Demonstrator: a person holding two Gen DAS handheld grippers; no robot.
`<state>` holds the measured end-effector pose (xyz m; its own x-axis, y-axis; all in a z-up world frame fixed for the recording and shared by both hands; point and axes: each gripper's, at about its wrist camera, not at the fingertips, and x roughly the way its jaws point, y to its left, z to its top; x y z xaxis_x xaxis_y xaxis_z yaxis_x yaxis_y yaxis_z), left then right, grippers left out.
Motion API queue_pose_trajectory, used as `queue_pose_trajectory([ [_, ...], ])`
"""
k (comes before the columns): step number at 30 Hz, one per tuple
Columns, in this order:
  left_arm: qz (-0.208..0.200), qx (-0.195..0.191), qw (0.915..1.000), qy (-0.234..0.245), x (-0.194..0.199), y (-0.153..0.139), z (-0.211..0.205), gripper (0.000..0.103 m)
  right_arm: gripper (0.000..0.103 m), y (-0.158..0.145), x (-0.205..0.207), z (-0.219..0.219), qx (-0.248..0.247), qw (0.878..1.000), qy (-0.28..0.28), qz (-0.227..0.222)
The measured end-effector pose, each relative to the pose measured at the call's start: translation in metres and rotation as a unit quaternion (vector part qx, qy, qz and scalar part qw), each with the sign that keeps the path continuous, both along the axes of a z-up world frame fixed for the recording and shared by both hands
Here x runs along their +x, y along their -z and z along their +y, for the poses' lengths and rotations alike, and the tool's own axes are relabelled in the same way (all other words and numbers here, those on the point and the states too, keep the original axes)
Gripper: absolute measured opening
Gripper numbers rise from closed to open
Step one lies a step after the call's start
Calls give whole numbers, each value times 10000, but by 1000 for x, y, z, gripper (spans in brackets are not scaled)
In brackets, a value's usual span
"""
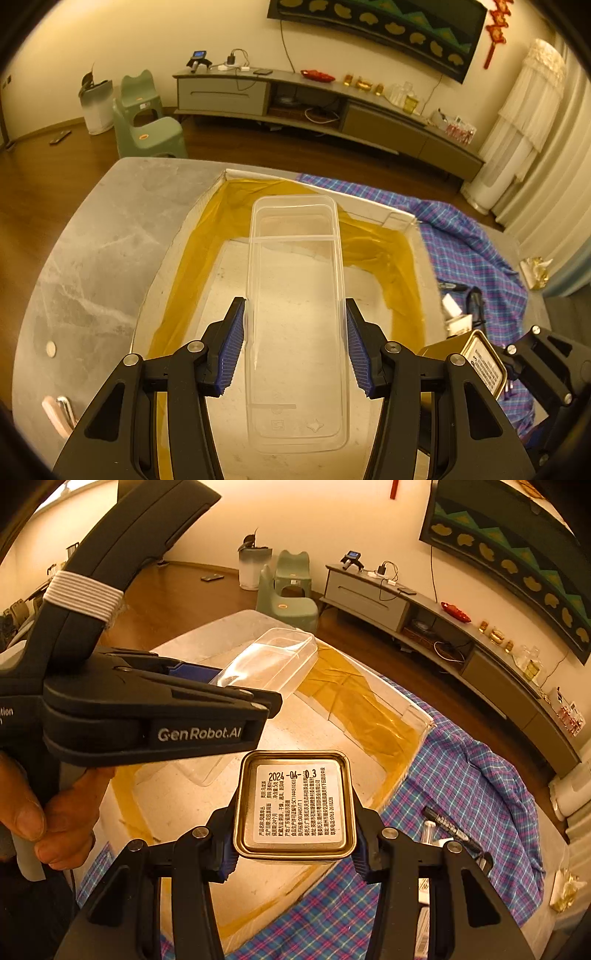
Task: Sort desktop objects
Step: 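Lower both into the white box, open the right tool then the left tool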
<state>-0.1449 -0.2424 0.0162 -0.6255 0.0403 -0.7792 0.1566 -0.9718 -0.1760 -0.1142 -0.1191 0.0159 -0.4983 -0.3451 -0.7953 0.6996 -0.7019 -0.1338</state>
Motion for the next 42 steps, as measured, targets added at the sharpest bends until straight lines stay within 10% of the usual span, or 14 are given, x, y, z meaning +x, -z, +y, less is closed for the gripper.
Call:
queue_pose_trajectory([
  [42, -1281, 795, 9883, -238, -77, 67, -48, 55, 51, 69, -119, -49, 1405, 9856, 472, -814],
])
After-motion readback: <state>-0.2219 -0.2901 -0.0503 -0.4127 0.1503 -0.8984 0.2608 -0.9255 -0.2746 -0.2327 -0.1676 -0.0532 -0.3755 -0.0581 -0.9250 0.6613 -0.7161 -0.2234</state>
